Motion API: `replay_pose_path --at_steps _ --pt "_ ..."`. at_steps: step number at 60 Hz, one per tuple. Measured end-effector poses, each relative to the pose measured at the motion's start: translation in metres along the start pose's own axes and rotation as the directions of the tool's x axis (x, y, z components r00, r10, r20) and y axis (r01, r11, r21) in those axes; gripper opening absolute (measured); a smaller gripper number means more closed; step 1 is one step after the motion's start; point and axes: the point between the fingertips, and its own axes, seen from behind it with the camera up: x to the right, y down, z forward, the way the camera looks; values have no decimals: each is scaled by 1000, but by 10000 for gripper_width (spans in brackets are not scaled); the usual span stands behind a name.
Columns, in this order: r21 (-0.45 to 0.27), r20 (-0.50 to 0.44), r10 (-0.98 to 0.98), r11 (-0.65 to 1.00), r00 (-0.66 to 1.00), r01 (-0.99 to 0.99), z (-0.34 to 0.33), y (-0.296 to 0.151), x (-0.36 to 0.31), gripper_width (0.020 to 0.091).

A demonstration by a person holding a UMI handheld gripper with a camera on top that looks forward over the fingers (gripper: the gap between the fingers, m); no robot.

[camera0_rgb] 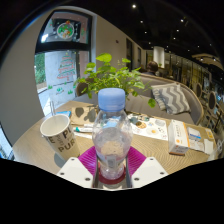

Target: Pour water

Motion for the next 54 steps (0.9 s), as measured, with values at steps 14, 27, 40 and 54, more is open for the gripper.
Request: replay_pose_path --at_steps 14,27,40,54 --pt "22 3 -11 1000 1000 10 -1 2 1 499" --pt "-65 -15 3 998 1000 -4 -25 5 3 855" --pt "-122 -119 26 992 993 -41 -110 -11 -3 855" --pt "-144 -191 107 980 976 -136 -221 -18 -47 851"
